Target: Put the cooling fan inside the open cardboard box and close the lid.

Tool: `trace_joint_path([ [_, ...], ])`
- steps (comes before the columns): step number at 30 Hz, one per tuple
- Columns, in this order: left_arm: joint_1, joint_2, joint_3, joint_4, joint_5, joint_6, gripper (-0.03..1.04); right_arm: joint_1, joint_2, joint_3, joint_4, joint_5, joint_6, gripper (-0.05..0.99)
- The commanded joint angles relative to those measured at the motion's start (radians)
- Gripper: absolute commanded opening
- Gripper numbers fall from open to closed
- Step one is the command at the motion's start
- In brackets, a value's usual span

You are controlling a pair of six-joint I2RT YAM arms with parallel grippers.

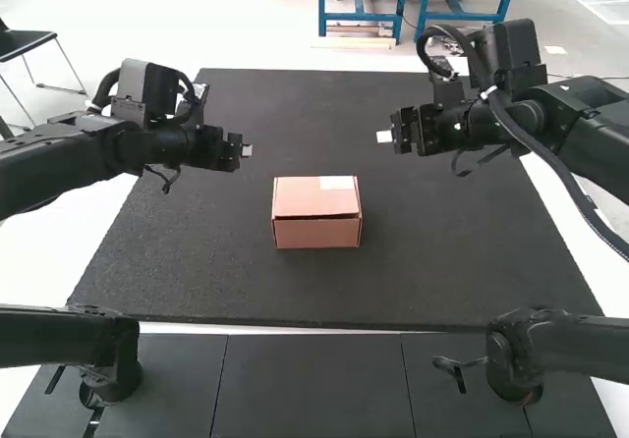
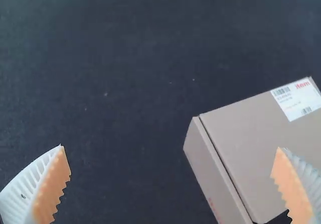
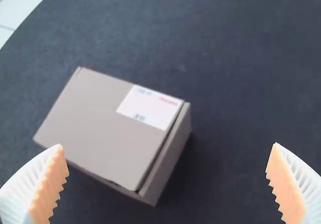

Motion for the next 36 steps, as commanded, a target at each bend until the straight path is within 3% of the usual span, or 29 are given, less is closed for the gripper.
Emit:
trace_joint_path([
  [1, 0.010, -0.084, -0.072, 0.047, -0.020, 0.059, 0.94, -0.070, -0.035, -0.027, 0.043, -0.002, 0.013, 0.90],
  [8, 0.011, -0.266, -0.282, 0.268, -0.040, 0.059, 0.94, -0.222, -0.160, -0.175, 0.166, -0.016, -0.020, 0.90],
  [15, 0.011, -0.450, -0.448, 0.452, -0.096, 0.063, 0.96, -0.316, -0.325, -0.413, 0.423, -0.025, -0.065, 0.91],
  [19, 0.011, -0.564, -0.531, 0.550, -0.096, 0.129, 0.96, -0.355, -0.442, -0.548, 0.539, -0.030, -0.069, 0.91],
  [21, 0.013, -0.616, -0.577, 0.601, -0.095, 0.146, 0.96, -0.374, -0.509, -0.628, 0.598, -0.033, 0.015, 0.91],
  [24, 0.017, -0.693, -0.609, 0.621, -0.024, 0.132, 0.96, -0.397, -0.586, -0.665, 0.643, -0.039, 0.015, 0.91],
  [29, 0.057, -0.849, -0.726, 0.688, -0.009, 0.137, 0.96, -0.394, -0.680, -0.800, 0.752, -0.013, -0.065, 0.91],
  [31, 0.070, -0.941, -0.765, 0.685, 0.014, 0.132, 0.96, -0.394, -0.733, -0.855, 0.758, -0.016, -0.068, 0.91],
  [33, 0.082, -1.029, -0.770, 0.619, 0.025, 0.131, 0.96, -0.394, -0.779, -0.910, 0.787, -0.013, -0.069, 0.91],
  [36, 0.100, -1.007, -0.770, 0.627, 0.048, 0.094, 0.96, -0.394, -0.858, -0.968, 0.793, -0.012, -0.082, 0.91],
])
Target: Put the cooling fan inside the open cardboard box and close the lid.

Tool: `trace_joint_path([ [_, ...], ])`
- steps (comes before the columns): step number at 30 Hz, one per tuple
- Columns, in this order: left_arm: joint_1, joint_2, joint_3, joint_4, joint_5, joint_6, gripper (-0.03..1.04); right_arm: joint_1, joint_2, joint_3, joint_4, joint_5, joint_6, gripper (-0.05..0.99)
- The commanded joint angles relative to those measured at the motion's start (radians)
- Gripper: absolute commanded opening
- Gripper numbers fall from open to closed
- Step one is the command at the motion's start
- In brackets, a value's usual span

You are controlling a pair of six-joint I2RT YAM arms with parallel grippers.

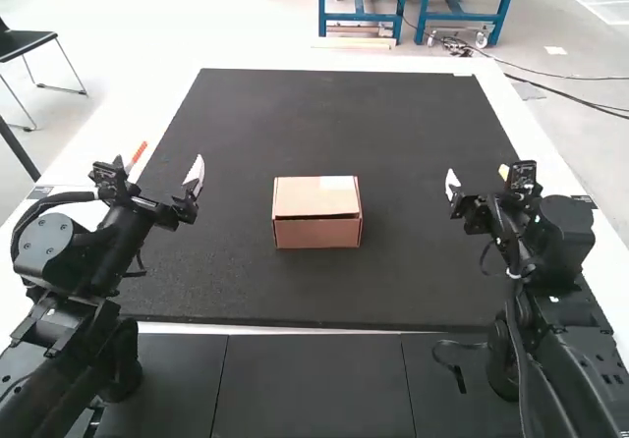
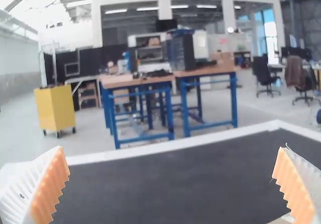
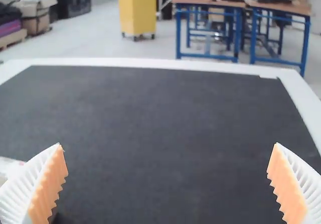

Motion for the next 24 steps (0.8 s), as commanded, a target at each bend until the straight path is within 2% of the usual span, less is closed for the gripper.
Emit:
trace_joint_path([
  [1, 0.022, -0.006, -0.006, -0.023, 0.054, -0.019, 0.96, -0.007, -0.094, -0.022, -0.008, 0.009, -0.022, 0.91],
  [3, 0.026, -0.017, -0.007, -0.066, 0.059, -0.023, 0.96, -0.010, -0.172, -0.022, -0.078, 0.011, -0.025, 0.91],
  [5, 0.034, -0.017, -0.007, -0.083, 0.063, -0.028, 0.96, -0.007, -0.171, -0.022, -0.100, 0.009, -0.026, 0.91],
  [9, 0.089, -0.017, -0.007, -0.155, 0.079, -0.025, 0.96, 0.022, -0.168, -0.022, -0.199, 0.004, -0.043, 0.91],
  [11, 0.118, -0.017, -0.007, -0.191, 0.079, -0.025, 0.96, 0.027, -0.168, -0.022, -0.215, 0.004, -0.013, 0.91],
  [14, 0.128, -0.017, -0.006, -0.230, 0.080, -0.025, 0.96, 0.027, -0.168, -0.021, -0.245, 0.004, 0.064, 0.91],
  [18, 0.138, -0.017, -0.006, -0.263, 0.080, -0.003, 0.96, 0.028, -0.168, -0.022, -0.250, 0.014, 0.073, 0.91],
  [20, 0.164, -0.017, -0.006, -0.307, 0.082, -0.002, 0.96, 0.033, -0.168, -0.022, -0.252, 0.070, 0.093, 0.91],
  [24, 0.259, -0.017, -0.006, -0.323, 0.093, 0.004, 0.96, 0.041, -0.168, -0.021, -0.252, 0.112, 0.107, 0.91],
])
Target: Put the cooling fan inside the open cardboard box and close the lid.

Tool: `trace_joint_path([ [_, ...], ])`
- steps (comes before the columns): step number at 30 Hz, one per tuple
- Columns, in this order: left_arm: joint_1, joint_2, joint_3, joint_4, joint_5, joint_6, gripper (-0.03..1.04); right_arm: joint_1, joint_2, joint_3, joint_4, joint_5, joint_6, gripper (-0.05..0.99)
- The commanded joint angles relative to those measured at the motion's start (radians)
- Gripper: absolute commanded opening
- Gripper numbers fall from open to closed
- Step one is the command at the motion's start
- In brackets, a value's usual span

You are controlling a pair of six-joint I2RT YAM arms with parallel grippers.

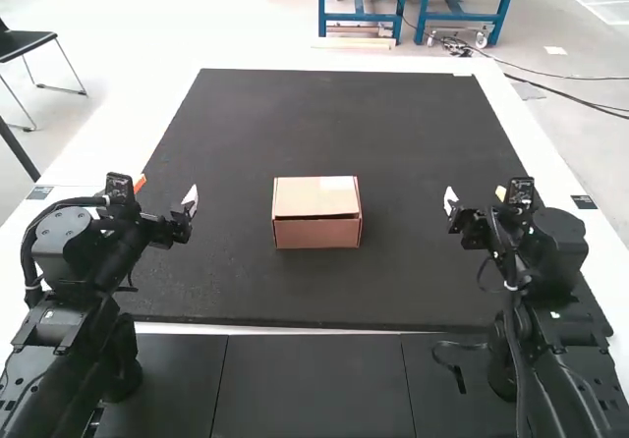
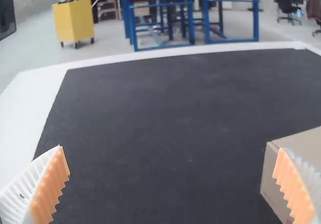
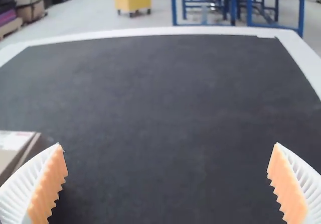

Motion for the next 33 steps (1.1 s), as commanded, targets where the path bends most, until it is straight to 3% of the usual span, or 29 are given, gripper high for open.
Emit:
trace_joint_path([
  [1, 0.069, -0.014, -0.006, -0.002, 0.015, 0.014, 0.96, 0.020, -0.006, -0.004, -0.003, 0.099, 0.063, 0.91],
  [7, 0.119, -0.014, -0.006, -0.012, 0.015, 0.013, 0.96, 0.031, -0.006, -0.004, 0.006, 0.136, 0.077, 0.91],
  [20, 0.086, -0.014, -0.006, -0.011, 0.015, 0.014, 0.96, 0.022, -0.007, -0.004, 0.008, 0.136, 0.049, 0.91],
  [33, 0.096, -0.014, -0.006, -0.012, 0.015, 0.013, 0.96, 0.016, -0.007, -0.004, 0.009, 0.136, 0.049, 0.91],
])
